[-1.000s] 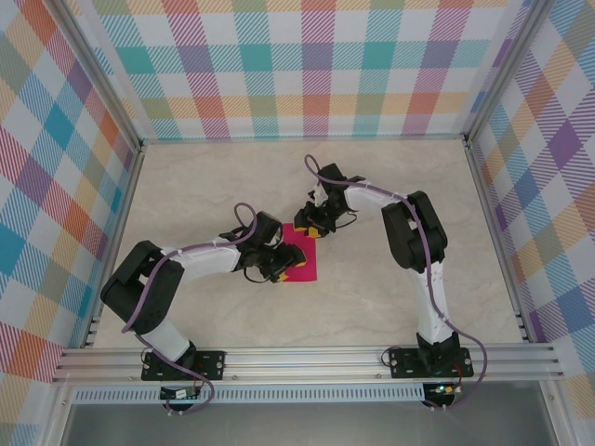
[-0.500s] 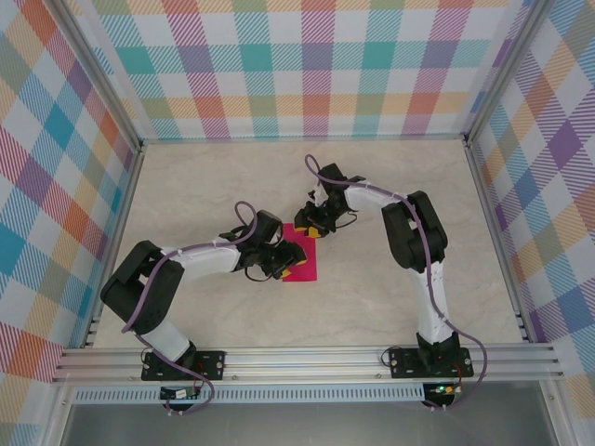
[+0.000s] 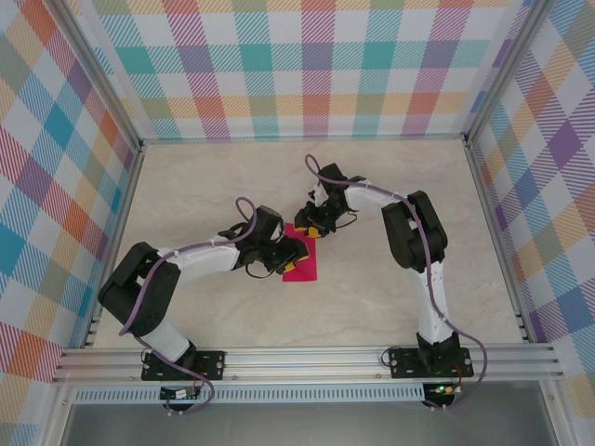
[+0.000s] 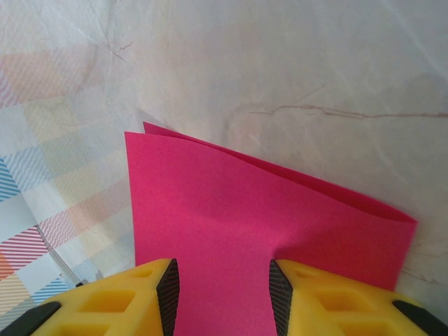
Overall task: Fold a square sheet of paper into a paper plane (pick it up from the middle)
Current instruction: Fold the triangle a second time at the center of the table.
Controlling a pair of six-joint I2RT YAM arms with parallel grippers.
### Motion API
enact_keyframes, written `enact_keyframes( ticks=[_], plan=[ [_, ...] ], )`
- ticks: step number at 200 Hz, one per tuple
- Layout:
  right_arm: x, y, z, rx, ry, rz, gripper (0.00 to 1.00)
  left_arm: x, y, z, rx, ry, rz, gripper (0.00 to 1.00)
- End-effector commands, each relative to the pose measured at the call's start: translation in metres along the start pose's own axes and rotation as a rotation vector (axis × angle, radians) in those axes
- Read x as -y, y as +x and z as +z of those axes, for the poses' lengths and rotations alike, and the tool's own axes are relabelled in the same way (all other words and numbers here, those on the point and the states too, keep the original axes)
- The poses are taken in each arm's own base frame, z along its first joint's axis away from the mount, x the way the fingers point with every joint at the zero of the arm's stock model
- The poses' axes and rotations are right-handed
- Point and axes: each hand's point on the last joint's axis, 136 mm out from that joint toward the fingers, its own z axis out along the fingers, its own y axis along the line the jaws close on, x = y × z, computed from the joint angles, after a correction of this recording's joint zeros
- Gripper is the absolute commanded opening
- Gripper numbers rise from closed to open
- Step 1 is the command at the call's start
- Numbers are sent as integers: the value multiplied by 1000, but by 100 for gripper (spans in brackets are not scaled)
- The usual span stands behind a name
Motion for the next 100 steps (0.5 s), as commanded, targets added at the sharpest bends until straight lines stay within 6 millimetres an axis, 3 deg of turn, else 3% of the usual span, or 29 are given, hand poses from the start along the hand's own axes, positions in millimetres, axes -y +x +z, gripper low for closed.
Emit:
enact_keyframes(
  ticks=[1, 62, 100],
  plan=[
    [35, 12, 16, -57, 90, 84, 43, 25, -1, 4, -14, 65, 57, 44],
    [34, 11, 16, -65, 89, 89, 42, 30, -2, 3, -3, 90, 75, 44],
    [0, 5, 0, -55, -24, 58, 42, 25, -8, 13, 7, 67, 91, 43]
  ],
)
